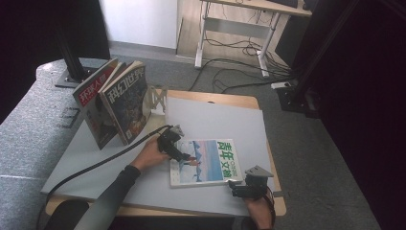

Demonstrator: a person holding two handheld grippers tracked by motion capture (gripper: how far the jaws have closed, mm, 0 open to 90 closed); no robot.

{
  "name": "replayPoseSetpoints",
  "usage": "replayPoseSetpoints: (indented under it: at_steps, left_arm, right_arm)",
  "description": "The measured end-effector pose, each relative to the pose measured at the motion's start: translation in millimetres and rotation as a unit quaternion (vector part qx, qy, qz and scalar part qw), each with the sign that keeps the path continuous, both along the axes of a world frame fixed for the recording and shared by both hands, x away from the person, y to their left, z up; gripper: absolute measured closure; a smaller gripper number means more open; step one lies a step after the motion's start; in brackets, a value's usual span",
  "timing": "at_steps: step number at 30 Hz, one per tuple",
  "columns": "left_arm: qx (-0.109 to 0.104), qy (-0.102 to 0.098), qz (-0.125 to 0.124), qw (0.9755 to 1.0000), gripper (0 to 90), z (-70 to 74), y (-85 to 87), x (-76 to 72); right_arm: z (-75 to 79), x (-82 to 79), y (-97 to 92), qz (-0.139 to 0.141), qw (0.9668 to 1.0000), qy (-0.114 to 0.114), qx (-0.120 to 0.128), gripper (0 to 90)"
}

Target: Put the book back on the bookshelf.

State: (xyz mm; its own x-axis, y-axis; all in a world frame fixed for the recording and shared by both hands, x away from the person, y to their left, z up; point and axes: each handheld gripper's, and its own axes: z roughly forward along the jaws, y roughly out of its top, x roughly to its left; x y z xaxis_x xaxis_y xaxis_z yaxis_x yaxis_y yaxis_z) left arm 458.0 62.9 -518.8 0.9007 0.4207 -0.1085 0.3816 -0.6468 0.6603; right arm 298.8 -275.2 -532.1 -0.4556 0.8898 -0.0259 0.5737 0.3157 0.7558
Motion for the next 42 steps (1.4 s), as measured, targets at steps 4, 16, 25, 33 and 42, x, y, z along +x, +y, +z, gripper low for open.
replayPoseSetpoints:
  at_steps: [4,16,25,33,42]
  left_arm:
    - [0.001,0.001,0.001,1.0000,0.0,0.2,0.0,-0.5]
    - [0.015,0.010,0.002,0.9998,0.0,2.8,6.4,-14.6]
    - [0.018,0.025,0.002,0.9995,0.0,3.3,16.8,-31.8]
    - [0.018,0.038,-0.004,0.9991,0.0,2.8,24.0,-45.0]
    - [0.020,0.043,-0.010,0.9989,0.0,3.3,28.6,-62.6]
  right_arm:
    - [0.4,0.0,0.4,0.000,1.0000,-0.002,-0.005,0.8]
    - [1.0,5.5,-3.6,-0.017,0.9996,-0.013,-0.017,0.7]
    - [0.6,20.2,-9.7,-0.036,0.9989,-0.019,-0.022,0.3]
    - [-0.4,32.1,-13.7,-0.050,0.9985,-0.015,-0.013,0.0]
    - [2.0,46.6,-11.4,-0.065,0.9972,-0.019,-0.033,0.0]
